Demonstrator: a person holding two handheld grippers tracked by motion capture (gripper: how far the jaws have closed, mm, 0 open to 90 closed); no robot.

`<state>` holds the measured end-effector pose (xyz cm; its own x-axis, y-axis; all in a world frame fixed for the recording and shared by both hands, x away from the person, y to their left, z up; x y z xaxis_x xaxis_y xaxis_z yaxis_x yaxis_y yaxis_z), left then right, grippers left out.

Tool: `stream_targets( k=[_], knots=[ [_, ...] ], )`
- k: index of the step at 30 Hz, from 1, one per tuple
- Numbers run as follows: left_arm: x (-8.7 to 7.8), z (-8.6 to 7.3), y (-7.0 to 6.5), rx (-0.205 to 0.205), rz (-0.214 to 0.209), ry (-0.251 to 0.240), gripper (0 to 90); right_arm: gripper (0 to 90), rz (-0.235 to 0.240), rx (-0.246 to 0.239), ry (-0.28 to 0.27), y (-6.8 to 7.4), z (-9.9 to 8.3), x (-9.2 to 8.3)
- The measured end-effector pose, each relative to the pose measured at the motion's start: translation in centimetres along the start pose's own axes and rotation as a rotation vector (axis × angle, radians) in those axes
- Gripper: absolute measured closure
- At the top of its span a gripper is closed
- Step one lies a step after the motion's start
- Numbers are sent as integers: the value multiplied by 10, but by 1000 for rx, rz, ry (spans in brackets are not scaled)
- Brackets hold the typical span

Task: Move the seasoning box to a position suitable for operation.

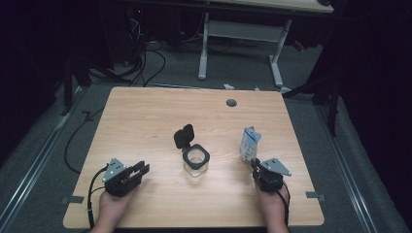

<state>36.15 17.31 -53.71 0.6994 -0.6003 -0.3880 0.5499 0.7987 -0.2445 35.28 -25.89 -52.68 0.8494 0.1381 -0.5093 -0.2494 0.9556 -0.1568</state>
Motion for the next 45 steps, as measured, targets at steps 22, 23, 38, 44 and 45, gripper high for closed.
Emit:
stream_targets(
  k=[22,23,38,44,45],
  knots=[
    [-1,1,2,-7,-3,-3,703,581,-17,44,-1,-1,16,16],
    [-1,0,2,-6,-3,-1,703,600,-23,47,-6,-1,17,16],
    [-1,0,3,-7,-1,-3,704,845,0,43,-53,-8,19,15],
    [-1,0,4,-7,-1,-4,704,852,-8,23,-54,-7,19,16],
    [-1,0,4,-7,-2,-2,704,834,-11,29,-57,-7,20,16]
  ],
)
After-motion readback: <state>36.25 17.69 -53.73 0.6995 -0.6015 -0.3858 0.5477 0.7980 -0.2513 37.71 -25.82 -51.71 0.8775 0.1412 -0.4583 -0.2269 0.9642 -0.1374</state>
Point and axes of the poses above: each handheld gripper's, and its own axes: x roughly forward along the jaws, z roughly out of its top, y roughly to its left, the point moved 4 cm from there along x, roughly forward along the jaws, and after that the axes turned 4 degrees about -x, right-handed, at the moved point
